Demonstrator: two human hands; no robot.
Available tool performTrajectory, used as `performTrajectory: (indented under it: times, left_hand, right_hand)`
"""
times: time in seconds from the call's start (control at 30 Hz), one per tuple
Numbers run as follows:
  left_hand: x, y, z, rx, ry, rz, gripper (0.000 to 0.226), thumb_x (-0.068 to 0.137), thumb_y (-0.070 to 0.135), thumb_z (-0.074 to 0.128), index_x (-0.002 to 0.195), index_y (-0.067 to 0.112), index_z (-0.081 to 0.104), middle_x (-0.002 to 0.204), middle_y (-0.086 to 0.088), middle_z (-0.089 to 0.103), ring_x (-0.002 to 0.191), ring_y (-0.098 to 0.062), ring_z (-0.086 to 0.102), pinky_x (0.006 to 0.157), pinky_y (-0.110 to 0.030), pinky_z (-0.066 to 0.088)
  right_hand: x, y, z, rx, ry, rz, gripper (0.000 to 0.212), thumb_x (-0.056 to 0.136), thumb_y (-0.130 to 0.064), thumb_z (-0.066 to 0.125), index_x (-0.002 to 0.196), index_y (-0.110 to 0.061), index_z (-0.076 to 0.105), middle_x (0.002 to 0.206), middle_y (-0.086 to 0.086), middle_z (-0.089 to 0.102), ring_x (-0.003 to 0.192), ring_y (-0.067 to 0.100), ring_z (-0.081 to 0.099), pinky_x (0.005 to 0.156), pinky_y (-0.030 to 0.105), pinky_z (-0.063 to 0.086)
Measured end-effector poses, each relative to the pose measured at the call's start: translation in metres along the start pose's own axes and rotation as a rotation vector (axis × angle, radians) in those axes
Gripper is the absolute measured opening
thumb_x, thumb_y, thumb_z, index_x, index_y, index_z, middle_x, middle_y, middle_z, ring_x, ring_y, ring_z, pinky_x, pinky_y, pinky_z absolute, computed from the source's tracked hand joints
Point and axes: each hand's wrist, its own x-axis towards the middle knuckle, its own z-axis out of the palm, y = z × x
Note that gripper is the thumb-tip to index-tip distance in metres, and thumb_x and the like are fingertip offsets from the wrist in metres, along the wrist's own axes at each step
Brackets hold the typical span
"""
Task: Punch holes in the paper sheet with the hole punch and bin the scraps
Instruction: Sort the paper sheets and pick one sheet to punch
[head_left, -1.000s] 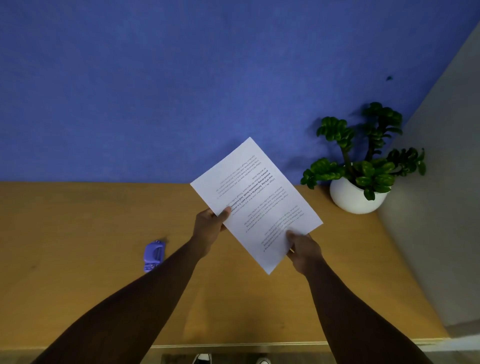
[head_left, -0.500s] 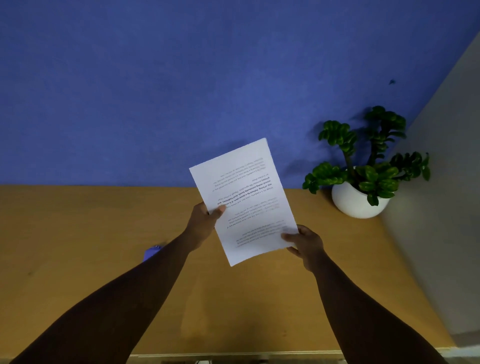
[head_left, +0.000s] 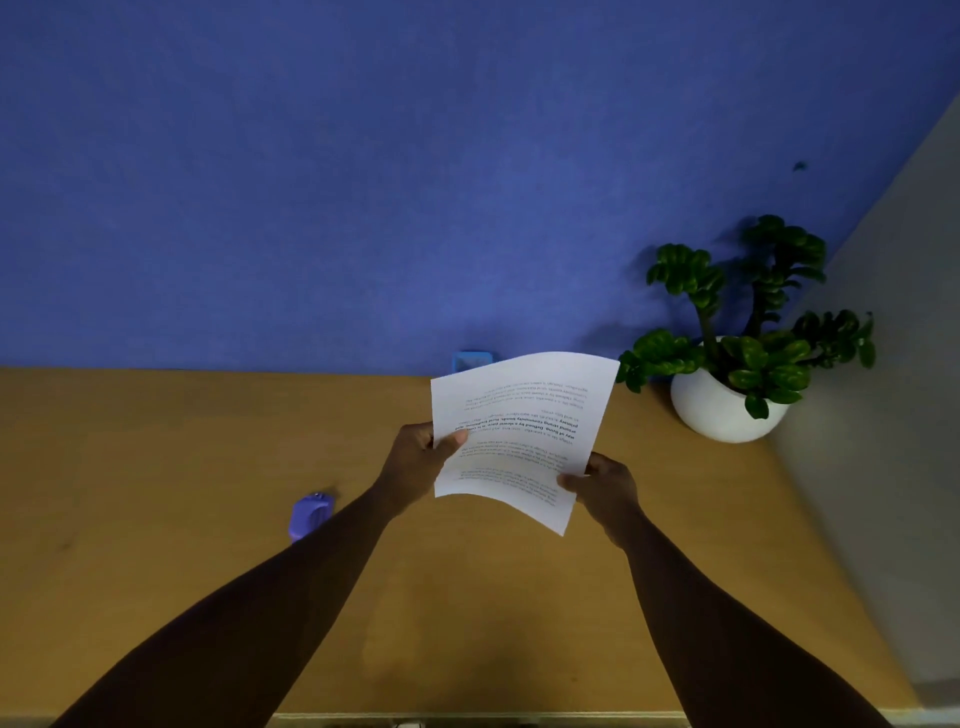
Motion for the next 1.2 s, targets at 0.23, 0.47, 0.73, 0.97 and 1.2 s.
performTrajectory:
  times: [0.23, 0.47, 0.73, 0.97, 1.2]
  left_hand:
    - [-0.013, -0.014, -0.001, 0.017, -0.072, -0.051, 0.019, 0.090, 0.021, 0.072, 0.108, 0.028, 0.071, 0.102, 0.014, 0.077, 0.096, -0.012, 0.074, 0.074, -0.023, 0.061]
    - [-0.014, -0.029, -0.003, 0.105, -0.037, -0.126, 0.028, 0.090, 0.020, 0.071, 0.117, 0.011, 0.069, 0.116, -0.007, 0.073, 0.101, -0.024, 0.071, 0.087, -0.045, 0.060]
    - [-0.008, -0.026, -0.007, 0.115, -0.015, -0.082, 0.025, 0.091, 0.020, 0.070, 0.114, 0.011, 0.072, 0.113, -0.005, 0.075, 0.098, -0.021, 0.073, 0.086, -0.043, 0.061]
    - [-0.010, -0.041, -0.008, 0.142, -0.121, -0.156, 0.030, 0.089, 0.017, 0.072, 0.119, 0.017, 0.070, 0.119, 0.000, 0.073, 0.102, -0.020, 0.072, 0.087, -0.037, 0.060]
    - [-0.004, -0.044, -0.011, 0.098, -0.062, -0.172, 0.020, 0.090, 0.017, 0.071, 0.110, 0.017, 0.074, 0.110, 0.002, 0.076, 0.097, -0.019, 0.073, 0.088, -0.040, 0.060]
  right_hand:
    - [-0.003, 0.013, 0.003, -0.187, -0.032, 0.033, 0.042, 0.077, -0.005, 0.074, 0.118, -0.010, 0.067, 0.116, 0.005, 0.069, 0.097, 0.024, 0.065, 0.081, 0.033, 0.056]
    - [-0.004, 0.017, 0.006, -0.323, -0.026, -0.058, 0.037, 0.081, -0.011, 0.069, 0.118, -0.011, 0.066, 0.119, 0.007, 0.069, 0.096, 0.022, 0.065, 0.081, 0.031, 0.054]
    - [-0.001, 0.013, -0.001, -0.339, -0.080, -0.066, 0.037, 0.083, -0.013, 0.070, 0.119, -0.012, 0.065, 0.119, 0.006, 0.068, 0.100, 0.025, 0.065, 0.086, 0.038, 0.056]
    - [-0.002, 0.018, -0.001, -0.295, -0.103, -0.015, 0.034, 0.080, -0.011, 0.075, 0.112, -0.010, 0.065, 0.117, 0.009, 0.068, 0.106, 0.028, 0.064, 0.088, 0.040, 0.056]
    - [0.002, 0.010, -0.001, -0.180, -0.081, -0.075, 0.029, 0.087, -0.016, 0.068, 0.116, -0.014, 0.066, 0.115, 0.003, 0.070, 0.095, 0.019, 0.065, 0.080, 0.030, 0.053]
